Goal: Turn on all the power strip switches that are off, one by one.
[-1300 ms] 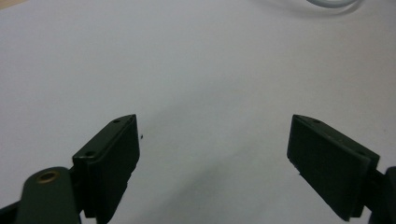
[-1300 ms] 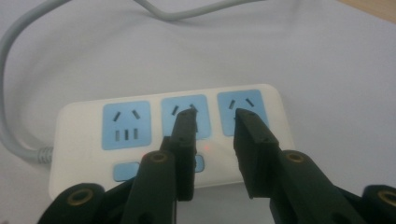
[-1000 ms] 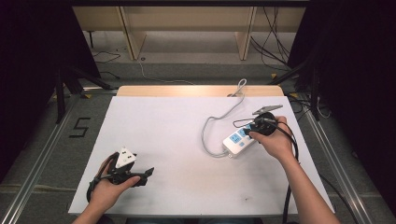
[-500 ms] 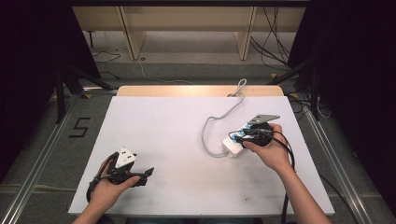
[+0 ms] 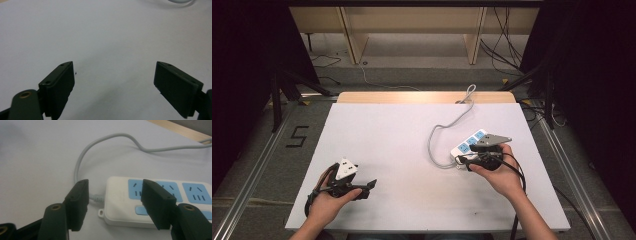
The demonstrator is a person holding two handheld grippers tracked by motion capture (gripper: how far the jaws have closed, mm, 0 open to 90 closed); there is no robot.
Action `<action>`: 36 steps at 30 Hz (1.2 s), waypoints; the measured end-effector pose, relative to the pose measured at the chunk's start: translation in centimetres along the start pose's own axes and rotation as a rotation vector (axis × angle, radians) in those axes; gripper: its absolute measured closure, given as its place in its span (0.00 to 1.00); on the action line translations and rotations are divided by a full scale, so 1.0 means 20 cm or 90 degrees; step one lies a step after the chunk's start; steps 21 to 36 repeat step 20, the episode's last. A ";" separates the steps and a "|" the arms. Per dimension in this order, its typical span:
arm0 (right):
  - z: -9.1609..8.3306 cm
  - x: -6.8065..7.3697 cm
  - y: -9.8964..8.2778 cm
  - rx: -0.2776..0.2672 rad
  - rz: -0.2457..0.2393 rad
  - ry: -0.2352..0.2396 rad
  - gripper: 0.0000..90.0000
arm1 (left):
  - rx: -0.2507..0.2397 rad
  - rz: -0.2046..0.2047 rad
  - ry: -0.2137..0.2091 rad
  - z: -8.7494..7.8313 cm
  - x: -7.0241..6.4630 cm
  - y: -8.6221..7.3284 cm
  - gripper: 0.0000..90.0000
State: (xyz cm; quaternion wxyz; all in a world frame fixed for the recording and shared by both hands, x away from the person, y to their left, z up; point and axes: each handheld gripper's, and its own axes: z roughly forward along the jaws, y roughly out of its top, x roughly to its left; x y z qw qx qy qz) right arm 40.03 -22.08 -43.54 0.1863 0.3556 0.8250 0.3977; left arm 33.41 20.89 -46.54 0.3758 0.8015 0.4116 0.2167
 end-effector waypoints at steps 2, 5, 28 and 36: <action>-0.01 0.02 -0.02 -0.014 0.002 0.004 0.44 | 0.002 0.000 0.000 0.00 0.00 0.00 0.18; -0.01 0.05 -0.06 -0.027 -0.001 0.010 0.43 | 0.002 0.001 0.001 0.00 0.00 0.00 0.18; -0.04 0.10 -0.14 -0.069 0.009 0.023 0.43 | 0.002 -0.003 -0.002 0.01 0.00 0.00 0.18; -0.04 0.10 -0.14 -0.069 0.009 0.023 0.43 | 0.002 -0.003 -0.002 0.01 0.00 0.00 0.18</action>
